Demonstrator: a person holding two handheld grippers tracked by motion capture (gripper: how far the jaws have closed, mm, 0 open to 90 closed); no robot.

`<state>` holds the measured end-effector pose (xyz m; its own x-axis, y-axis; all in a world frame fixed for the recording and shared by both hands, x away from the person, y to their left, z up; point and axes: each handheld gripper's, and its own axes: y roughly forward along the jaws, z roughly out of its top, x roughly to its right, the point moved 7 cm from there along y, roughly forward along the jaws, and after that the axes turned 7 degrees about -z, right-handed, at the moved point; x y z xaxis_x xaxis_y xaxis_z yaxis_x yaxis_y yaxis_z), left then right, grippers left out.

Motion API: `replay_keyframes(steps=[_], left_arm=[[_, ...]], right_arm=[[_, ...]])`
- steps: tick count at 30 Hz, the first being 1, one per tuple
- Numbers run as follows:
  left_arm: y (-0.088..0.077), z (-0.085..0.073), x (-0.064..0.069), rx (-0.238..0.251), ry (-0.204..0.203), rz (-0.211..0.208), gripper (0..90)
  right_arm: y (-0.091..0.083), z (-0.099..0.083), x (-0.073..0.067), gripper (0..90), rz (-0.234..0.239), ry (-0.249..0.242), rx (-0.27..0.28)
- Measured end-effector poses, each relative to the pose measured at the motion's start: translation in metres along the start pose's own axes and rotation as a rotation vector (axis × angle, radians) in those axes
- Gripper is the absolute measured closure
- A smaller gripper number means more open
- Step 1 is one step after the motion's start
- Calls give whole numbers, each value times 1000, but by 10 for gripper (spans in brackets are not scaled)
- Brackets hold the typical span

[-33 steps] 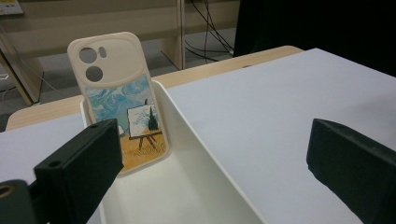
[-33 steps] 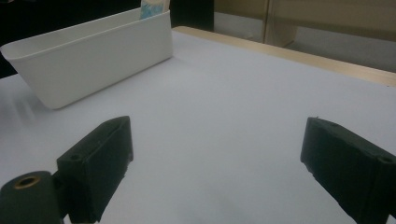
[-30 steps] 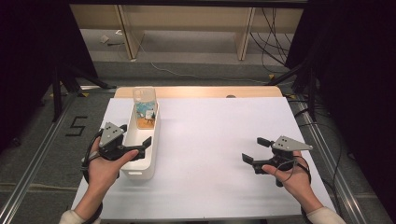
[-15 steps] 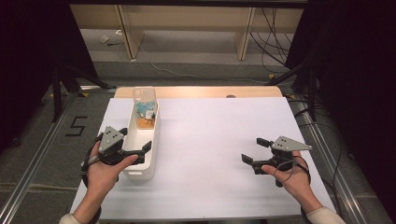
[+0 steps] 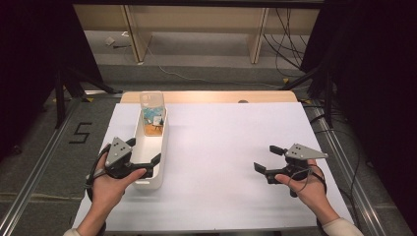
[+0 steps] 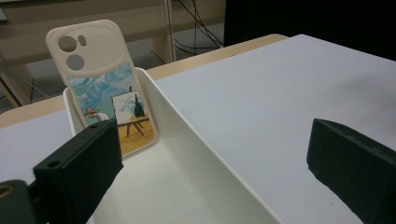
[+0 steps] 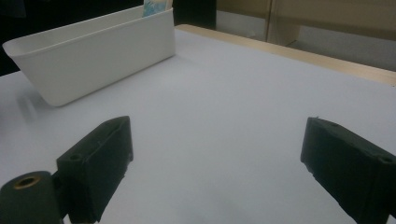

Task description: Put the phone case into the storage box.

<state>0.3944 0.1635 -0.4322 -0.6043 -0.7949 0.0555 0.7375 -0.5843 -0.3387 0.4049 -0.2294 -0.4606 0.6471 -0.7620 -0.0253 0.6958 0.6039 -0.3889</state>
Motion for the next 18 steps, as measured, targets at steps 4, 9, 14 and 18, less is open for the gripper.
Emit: replay_keyframes(steps=[4, 9, 14, 18], left_arm=[[0, 1, 2, 6, 1, -10, 30], [1, 0, 4, 4, 4, -17, 30], [1, 0, 3, 8, 2, -15, 30], [1, 0, 3, 8, 2, -15, 30]], right_arm=[[0, 0, 0, 102, 0, 0, 2], [0, 1, 0, 101, -1, -1, 4], [0, 0, 1, 102, -3, 0, 4], [0, 1, 1, 101, -3, -1, 5]])
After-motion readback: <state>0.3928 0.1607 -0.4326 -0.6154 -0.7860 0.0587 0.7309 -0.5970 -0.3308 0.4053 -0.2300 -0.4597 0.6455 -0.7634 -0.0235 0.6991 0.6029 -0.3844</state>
